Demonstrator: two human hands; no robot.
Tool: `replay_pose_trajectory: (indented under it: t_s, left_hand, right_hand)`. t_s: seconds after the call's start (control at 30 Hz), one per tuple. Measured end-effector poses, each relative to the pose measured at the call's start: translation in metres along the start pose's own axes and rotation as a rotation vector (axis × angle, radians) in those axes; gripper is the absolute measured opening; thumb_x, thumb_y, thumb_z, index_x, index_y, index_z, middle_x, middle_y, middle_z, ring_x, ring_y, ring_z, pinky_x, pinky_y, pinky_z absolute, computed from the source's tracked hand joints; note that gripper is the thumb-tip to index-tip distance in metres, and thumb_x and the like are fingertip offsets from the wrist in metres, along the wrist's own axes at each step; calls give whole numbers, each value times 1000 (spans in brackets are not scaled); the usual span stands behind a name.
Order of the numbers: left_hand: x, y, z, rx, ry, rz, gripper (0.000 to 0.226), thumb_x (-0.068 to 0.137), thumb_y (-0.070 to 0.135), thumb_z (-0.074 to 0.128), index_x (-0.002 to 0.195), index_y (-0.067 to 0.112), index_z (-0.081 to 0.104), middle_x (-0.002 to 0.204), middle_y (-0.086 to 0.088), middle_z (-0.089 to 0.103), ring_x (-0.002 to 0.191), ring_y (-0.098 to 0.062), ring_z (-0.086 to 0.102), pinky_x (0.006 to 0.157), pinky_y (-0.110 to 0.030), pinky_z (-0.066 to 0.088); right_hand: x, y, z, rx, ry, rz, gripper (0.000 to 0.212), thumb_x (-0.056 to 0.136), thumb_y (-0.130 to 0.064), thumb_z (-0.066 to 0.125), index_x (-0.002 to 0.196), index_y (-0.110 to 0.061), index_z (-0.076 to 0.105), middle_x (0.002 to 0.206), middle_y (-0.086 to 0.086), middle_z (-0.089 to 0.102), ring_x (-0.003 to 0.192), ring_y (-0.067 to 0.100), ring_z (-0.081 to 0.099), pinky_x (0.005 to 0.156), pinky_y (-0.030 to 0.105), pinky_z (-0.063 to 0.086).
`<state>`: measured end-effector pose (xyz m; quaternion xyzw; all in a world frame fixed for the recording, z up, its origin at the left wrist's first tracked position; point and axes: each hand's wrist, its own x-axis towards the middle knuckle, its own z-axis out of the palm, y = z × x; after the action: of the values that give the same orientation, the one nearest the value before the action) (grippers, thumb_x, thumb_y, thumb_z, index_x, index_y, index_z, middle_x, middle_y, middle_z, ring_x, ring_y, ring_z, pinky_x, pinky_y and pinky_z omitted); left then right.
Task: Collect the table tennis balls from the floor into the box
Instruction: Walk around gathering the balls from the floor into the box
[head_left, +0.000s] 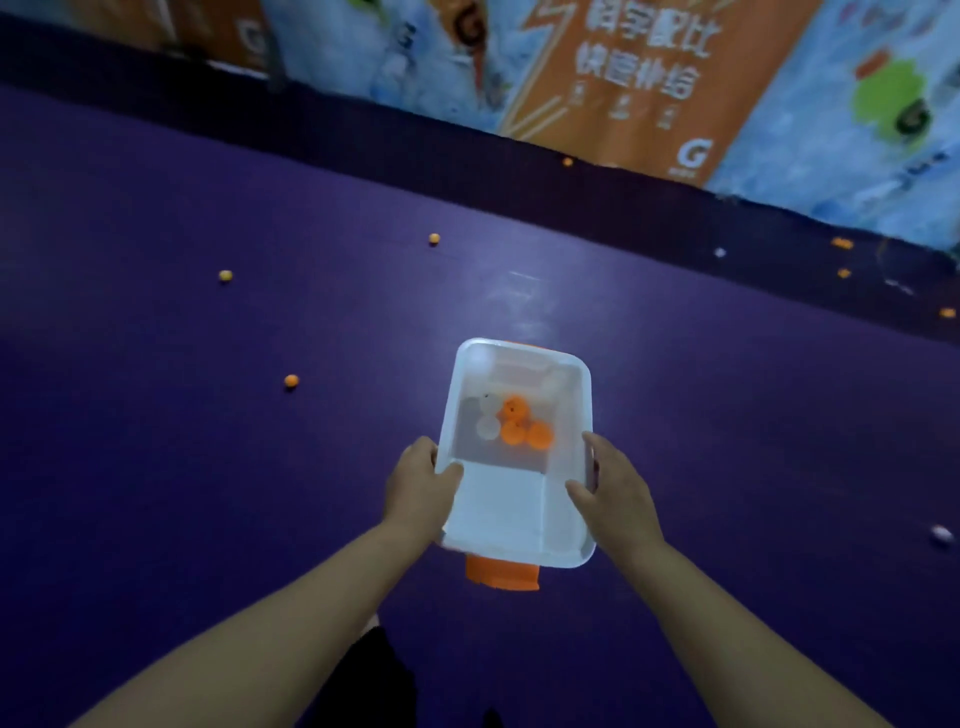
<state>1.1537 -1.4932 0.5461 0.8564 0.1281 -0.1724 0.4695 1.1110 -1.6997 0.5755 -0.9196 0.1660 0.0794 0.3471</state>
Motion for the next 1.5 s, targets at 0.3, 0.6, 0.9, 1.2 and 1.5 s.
replay_pose_trajectory:
  t_s: [0.3,0.6,0.9,1.2,1.5]
  left_hand:
    - [71,-56,-175,-34,214,-90,32,87,23,59,66,19,34,74,0,43,58,-14,40,52,-28,34]
    - [154,-60,-269,-57,322,-150,28,88,27,58,71,15,39,81,-1,48,60,-15,43,53,-28,34]
    - [269,-33,-280,-159,397,-234,27,91,28,57,70,20,41,75,3,47,58,-8,43,49,-24,32]
    - [365,-45,-307,-333,457,-388,34,96,32,45,128,20,43,110,9,51,99,-17,55,83,-34,47]
    - [492,-135,-396,-296,432,-540,30,96,24,47,125,21,47,110,5,57,93,-16,59,76,-32,49]
  right_hand:
    - [75,-170,114,33,-155,-123,51,81,-9,66,125,-25,47,97,-5,60,77,10,55,62,23,42]
    - [171,-272,181,132,-240,-5,47,81,-11,66,125,-11,50,80,-4,55,81,21,57,68,30,42]
    - [325,-328,195,-59,-362,-86,28,83,-17,63,64,-15,42,63,-1,48,57,15,45,48,28,33]
    - [446,-397,234,-191,-375,-160,32,85,-18,58,63,-15,35,60,2,43,57,20,40,48,29,28]
    - [551,-471,344,-351,-360,-113,25,87,-21,54,70,-12,39,67,4,48,60,22,44,51,32,31]
